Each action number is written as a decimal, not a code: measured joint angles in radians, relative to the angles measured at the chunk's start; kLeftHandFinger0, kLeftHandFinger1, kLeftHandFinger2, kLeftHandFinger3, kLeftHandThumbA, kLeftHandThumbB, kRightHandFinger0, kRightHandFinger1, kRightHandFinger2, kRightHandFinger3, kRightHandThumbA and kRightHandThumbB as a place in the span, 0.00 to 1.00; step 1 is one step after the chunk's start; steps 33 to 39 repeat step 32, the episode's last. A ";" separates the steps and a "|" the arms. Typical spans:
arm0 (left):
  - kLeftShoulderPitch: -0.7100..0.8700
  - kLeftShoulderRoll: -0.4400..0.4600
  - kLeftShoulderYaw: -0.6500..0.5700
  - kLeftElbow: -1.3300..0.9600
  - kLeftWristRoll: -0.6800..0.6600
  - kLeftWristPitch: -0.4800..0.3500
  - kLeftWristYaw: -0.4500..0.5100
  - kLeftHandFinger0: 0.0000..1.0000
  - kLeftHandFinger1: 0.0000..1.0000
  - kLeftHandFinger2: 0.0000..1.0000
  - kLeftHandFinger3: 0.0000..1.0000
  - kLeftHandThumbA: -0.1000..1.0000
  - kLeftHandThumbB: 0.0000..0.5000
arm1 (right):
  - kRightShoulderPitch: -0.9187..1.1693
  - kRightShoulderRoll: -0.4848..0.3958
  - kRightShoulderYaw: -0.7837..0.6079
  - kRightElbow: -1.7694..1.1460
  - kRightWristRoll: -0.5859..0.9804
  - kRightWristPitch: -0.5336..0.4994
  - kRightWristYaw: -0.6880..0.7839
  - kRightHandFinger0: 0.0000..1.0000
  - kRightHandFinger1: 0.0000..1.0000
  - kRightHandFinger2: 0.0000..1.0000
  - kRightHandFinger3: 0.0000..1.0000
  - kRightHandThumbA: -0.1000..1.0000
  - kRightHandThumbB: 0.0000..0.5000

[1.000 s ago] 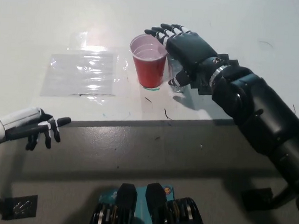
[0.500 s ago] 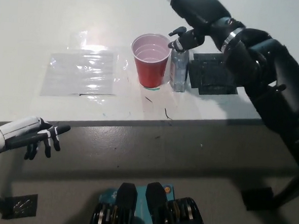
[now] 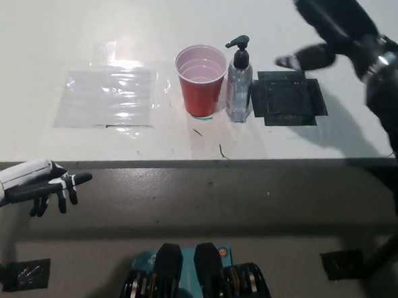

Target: The robot uses its right hand to press the hand soap kept in the middle of the table to get liquid hand soap out

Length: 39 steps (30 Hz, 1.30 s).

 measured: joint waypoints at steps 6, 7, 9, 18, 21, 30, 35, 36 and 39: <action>0.002 0.000 0.002 -0.006 0.000 0.004 0.000 0.21 0.20 0.37 0.60 0.94 0.55 | 0.144 -0.034 -0.108 -0.094 0.058 0.052 0.020 1.00 1.00 1.00 1.00 1.00 1.00; 0.002 0.000 0.002 -0.006 0.001 0.004 0.001 0.21 0.20 0.36 0.60 0.94 0.57 | 0.181 -0.035 -0.138 -0.123 0.075 0.066 0.023 1.00 1.00 1.00 1.00 1.00 1.00; 0.004 0.000 0.005 -0.006 0.000 0.005 0.001 0.22 0.21 0.37 0.59 0.94 0.60 | 0.241 -0.037 -0.177 -0.156 0.099 0.090 0.028 1.00 1.00 1.00 1.00 1.00 0.91; 0.013 -0.001 0.013 -0.010 0.000 0.010 0.002 0.20 0.21 0.37 0.57 0.92 0.54 | 0.439 -0.046 -0.308 -0.189 0.221 0.155 0.049 1.00 1.00 1.00 1.00 1.00 0.44; 0.014 -0.002 0.016 -0.010 0.000 0.010 0.002 0.20 0.20 0.36 0.56 0.92 0.54 | 0.478 -0.046 -0.327 -0.180 0.243 0.162 0.045 0.68 0.80 0.92 1.00 1.00 0.69; 0.015 -0.003 0.023 -0.010 0.001 0.010 0.003 0.19 0.19 0.36 0.55 0.88 0.44 | 0.517 -0.017 -0.409 -0.048 0.321 0.145 0.006 1.00 1.00 1.00 1.00 1.00 0.68; 0.015 -0.003 0.026 -0.010 -0.001 0.010 0.003 0.18 0.18 0.34 0.53 0.87 0.43 | 0.518 -0.008 -0.423 -0.028 0.346 0.141 0.002 1.00 1.00 1.00 1.00 1.00 0.66; 0.015 -0.003 0.026 -0.010 -0.001 0.010 0.003 0.18 0.18 0.34 0.53 0.87 0.43 | 0.518 -0.008 -0.423 -0.028 0.346 0.141 0.002 1.00 1.00 1.00 1.00 1.00 0.66; 0.015 -0.003 0.026 -0.010 -0.001 0.010 0.003 0.18 0.18 0.34 0.53 0.87 0.43 | 0.518 -0.008 -0.423 -0.028 0.346 0.141 0.002 1.00 1.00 1.00 1.00 1.00 0.66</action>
